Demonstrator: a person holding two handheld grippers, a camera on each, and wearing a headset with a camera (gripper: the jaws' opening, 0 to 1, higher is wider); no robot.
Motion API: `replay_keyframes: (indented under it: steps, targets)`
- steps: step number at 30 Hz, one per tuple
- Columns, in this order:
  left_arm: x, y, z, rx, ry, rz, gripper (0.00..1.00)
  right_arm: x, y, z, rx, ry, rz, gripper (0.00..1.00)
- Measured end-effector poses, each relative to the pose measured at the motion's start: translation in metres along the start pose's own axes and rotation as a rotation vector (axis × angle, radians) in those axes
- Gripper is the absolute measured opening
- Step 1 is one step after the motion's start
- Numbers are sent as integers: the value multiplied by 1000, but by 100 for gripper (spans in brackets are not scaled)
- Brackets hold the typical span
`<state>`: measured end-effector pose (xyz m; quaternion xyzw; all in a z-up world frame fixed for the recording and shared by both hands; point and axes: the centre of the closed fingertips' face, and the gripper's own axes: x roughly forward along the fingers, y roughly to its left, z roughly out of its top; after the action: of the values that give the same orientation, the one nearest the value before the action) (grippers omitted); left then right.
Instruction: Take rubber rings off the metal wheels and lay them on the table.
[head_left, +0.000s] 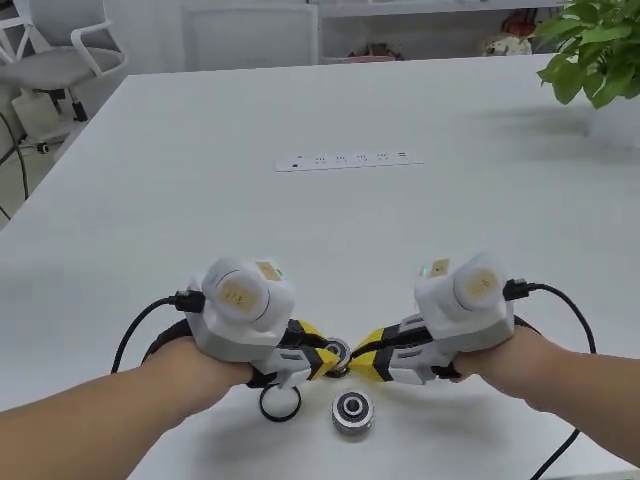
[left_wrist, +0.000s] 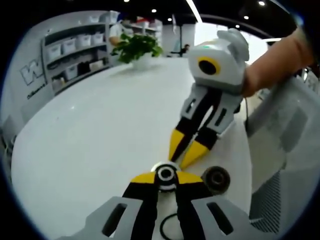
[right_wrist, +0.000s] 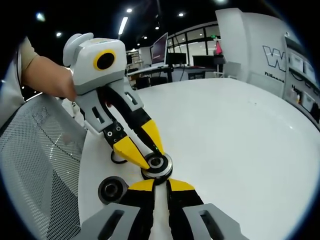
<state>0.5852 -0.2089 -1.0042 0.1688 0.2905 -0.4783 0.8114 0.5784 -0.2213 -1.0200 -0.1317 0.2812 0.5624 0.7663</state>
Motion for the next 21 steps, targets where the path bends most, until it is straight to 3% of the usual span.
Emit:
replay_keyframes:
  steps: [5,10,15,21]
  targets:
    - [0,0,0,-1,-1,0,13,2,5,4,-2,-20,20,18]
    - [0,0,0,0,-1,-2,13,4,5,7,-11,-24,10,23]
    - [0,0,0,0,0,-2,13,10,7,4,9,-8,18,21]
    - [0,0,0,-2,-2,-1,13,4,4,0,13,-6,18,15]
